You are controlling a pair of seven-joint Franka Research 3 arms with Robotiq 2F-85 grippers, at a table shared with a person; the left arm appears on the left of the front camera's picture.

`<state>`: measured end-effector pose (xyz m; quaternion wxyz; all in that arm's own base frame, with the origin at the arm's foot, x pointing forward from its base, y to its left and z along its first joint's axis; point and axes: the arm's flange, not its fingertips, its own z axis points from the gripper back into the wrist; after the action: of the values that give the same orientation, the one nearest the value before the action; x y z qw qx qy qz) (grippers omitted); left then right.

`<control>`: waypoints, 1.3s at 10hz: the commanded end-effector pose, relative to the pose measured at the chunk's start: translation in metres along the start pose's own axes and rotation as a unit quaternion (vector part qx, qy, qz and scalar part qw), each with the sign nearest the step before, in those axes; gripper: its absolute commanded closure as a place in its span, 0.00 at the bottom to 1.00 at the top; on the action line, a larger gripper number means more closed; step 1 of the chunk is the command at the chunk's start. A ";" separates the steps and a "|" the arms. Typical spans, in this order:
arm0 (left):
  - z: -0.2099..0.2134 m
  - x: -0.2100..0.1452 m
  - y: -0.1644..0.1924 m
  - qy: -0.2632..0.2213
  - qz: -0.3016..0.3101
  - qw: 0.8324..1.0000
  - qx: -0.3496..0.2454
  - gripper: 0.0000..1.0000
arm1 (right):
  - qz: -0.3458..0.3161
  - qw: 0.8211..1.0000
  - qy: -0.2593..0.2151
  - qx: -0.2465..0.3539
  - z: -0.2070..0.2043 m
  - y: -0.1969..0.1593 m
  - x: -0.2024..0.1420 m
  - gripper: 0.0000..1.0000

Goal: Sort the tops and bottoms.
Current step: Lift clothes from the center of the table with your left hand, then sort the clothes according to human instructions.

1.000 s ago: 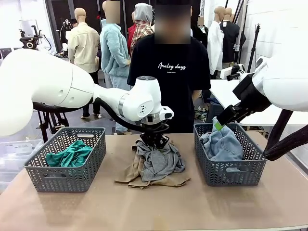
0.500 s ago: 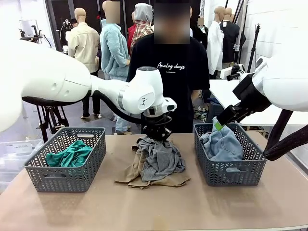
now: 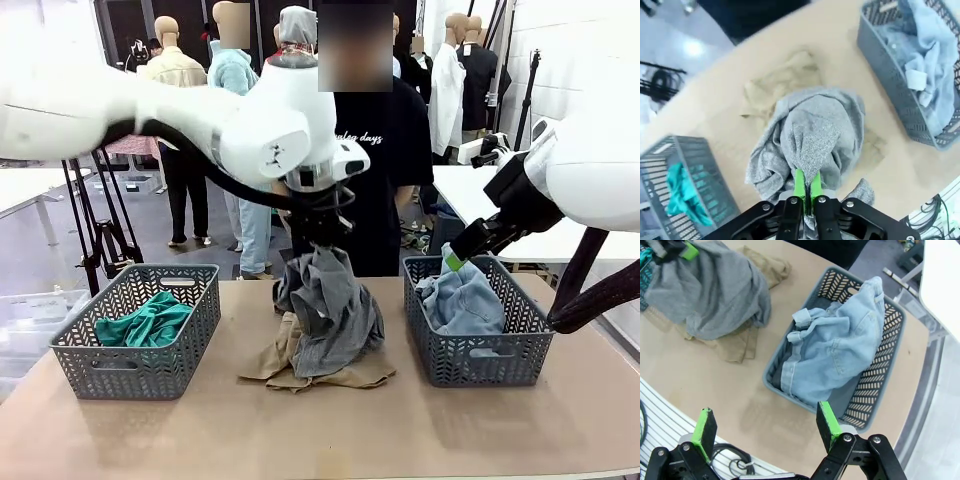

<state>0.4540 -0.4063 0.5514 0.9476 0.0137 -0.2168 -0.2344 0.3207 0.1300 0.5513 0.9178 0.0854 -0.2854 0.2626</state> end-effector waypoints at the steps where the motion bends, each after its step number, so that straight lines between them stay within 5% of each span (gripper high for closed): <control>1: 0.040 -0.030 -0.003 -0.067 -0.003 0.996 0.057 1.00 | 0.005 1.000 0.006 -0.001 -0.001 -0.001 -0.002 0.00; 3: 0.072 -0.050 -0.010 -0.115 -0.014 0.991 0.062 1.00 | 0.005 1.000 0.006 -0.001 -0.001 -0.001 -0.002 0.00; 13: 0.081 -0.030 -0.012 -0.086 -0.022 0.995 0.055 1.00 | 0.005 1.000 0.006 -0.001 -0.001 -0.001 -0.002 0.00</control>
<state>0.3901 -0.3997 0.6061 0.9176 0.0486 -0.3133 -0.2399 0.3206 0.1301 0.5514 0.9177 0.0856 -0.2853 0.2628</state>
